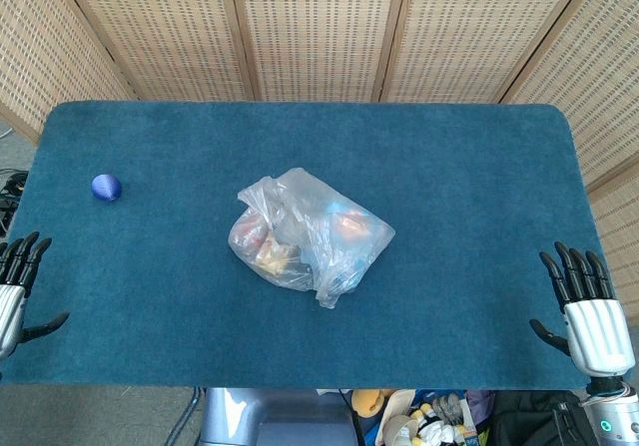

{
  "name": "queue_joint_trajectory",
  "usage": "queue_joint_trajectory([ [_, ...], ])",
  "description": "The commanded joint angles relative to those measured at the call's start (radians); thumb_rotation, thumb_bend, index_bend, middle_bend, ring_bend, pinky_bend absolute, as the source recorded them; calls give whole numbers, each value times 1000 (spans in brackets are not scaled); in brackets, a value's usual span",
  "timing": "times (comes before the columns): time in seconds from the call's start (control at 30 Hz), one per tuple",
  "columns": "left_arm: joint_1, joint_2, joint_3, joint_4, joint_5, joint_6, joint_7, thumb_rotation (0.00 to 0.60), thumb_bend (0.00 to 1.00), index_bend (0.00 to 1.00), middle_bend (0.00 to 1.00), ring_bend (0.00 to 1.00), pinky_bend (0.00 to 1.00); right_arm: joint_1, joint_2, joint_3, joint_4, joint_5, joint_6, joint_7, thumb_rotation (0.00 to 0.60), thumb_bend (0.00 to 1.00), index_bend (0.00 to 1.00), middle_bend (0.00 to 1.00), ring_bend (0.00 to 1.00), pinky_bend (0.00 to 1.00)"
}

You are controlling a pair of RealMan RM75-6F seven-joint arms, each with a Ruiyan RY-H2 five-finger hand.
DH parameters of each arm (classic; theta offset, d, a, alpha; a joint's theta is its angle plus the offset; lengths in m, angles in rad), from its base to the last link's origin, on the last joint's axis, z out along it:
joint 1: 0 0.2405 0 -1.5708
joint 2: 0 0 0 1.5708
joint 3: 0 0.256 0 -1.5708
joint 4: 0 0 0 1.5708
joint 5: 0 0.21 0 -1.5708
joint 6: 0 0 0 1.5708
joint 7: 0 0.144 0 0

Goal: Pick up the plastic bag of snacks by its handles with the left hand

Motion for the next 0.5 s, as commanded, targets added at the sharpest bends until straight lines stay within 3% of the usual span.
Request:
queue_joint_trajectory([
  [0.03, -1, -3, 0, 2, -2, -2, 4, 600, 130, 0, 0, 0, 0, 1, 1, -1, 1, 0, -2, 4, 600, 0, 0, 0, 0, 0],
  [0.33, -2, -5, -1, 2, -4, -4, 6, 600, 131, 0, 0, 0, 0, 6, 2, -8, 3, -11, -9, 16, 600, 0, 0, 0, 0, 0],
  [0.5, -8, -11, -7, 4, -6, -8, 18, 600, 131, 0, 0, 0, 0, 46, 15, -36, 16, -90, -36, 94, 600, 0, 0, 0, 0, 0],
])
